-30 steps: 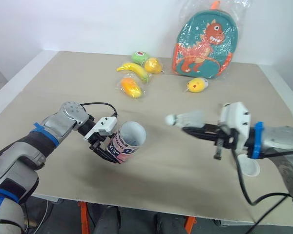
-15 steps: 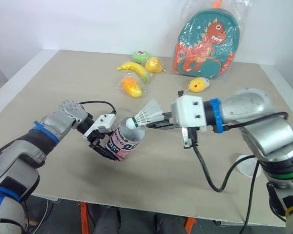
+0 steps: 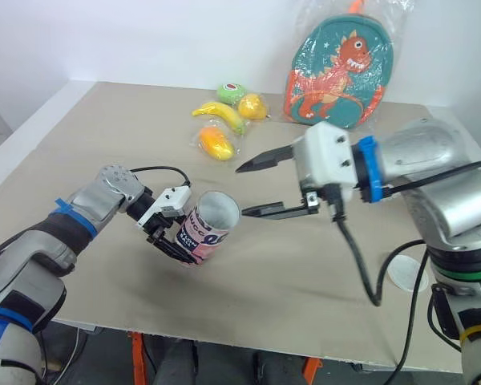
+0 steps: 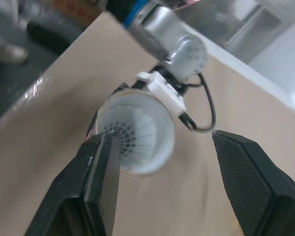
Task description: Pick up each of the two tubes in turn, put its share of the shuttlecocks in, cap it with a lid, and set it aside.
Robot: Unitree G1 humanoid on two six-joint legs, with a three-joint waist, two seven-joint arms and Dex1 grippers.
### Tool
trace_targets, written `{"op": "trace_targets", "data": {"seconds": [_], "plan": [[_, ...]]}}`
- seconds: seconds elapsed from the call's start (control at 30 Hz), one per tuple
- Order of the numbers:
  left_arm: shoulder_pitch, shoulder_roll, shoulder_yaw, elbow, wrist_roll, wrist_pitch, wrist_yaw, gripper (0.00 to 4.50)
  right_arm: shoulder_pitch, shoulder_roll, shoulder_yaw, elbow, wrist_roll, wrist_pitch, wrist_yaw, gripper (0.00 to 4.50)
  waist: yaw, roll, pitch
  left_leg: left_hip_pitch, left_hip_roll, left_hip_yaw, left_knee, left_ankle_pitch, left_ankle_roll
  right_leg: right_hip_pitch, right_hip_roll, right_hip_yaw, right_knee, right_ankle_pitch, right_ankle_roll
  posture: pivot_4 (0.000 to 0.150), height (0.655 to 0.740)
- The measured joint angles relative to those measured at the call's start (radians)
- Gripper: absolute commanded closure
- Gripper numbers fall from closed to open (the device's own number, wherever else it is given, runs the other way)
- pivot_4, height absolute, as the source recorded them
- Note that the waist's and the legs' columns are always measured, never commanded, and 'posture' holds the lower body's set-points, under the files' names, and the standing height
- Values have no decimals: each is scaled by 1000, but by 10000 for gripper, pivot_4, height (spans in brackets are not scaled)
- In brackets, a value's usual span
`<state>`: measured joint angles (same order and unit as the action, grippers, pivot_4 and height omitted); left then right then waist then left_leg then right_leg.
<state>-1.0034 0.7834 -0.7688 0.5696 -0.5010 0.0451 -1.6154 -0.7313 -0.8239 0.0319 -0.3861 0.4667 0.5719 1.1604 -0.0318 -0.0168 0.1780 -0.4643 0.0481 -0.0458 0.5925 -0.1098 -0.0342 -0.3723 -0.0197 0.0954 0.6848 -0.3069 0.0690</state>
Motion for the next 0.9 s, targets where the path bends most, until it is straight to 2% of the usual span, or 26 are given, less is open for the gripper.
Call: {"op": "trace_targets", "data": {"seconds": [0.03, 0.1, 0.2, 0.27, 0.4, 0.5, 0.9], "plan": [[0, -1, 1, -1, 0, 0, 1, 15368, 56, -15, -35, 16, -4, 3, -18, 12509, 4, -1, 0, 0, -1, 0, 0, 0, 0, 0, -1, 0, 0, 0, 0, 1500, 7400], [10, 9, 6, -2, -2, 0, -1, 15368, 287, -40, -159, 115, -62, 5, -121, 12509, 12, -1, 0, -1, -2, 1, 1, 0, 0, -1, -2, 1, 0, 0, 1, 1500, 7400], [11, 17, 15, -7, -1, -1, 0, 15368, 480, -25, -248, 254, -154, -44, -259, 12509, 11, 0, 0, -1, -2, 1, 1, 0, 0, -1, -2, 1, 0, 0, 1, 1500, 7400], [14, 21, 15, -6, 1, -1, 0, 15368, 536, -1, -279, 327, -188, -71, -323, 12509, 6, 2, 1, -1, -1, 2, 1, 0, 0, -2, -1, 2, 1, 0, 1, 1500, 7400], [13, 10, 15, -8, 2, -1, 0, 15368, 514, 58, -336, 467, -220, -158, -454, 12509, -18, 3, 1, 1, -1, 3, 1, 0, 1, -1, 0, 4, 1, 1, 4, 1500, 7400], [12, 6, 15, -4, 2, -1, 0, 15368, 473, 68, -341, 551, -249, -198, -510, 12509, -17, 4, 2, 1, 0, 3, 2, 1, 1, -1, 1, 4, 1, 1, 5, 1500, 7400], [13, 10, 18, -3, 3, 0, 0, 15368, 324, 92, -264, 751, -288, -289, -529, 12509, -16, 4, 2, 1, -1, 3, 0, 1, 1, -1, 1, 5, 1, 1, 3, 1500, 7400]]}}
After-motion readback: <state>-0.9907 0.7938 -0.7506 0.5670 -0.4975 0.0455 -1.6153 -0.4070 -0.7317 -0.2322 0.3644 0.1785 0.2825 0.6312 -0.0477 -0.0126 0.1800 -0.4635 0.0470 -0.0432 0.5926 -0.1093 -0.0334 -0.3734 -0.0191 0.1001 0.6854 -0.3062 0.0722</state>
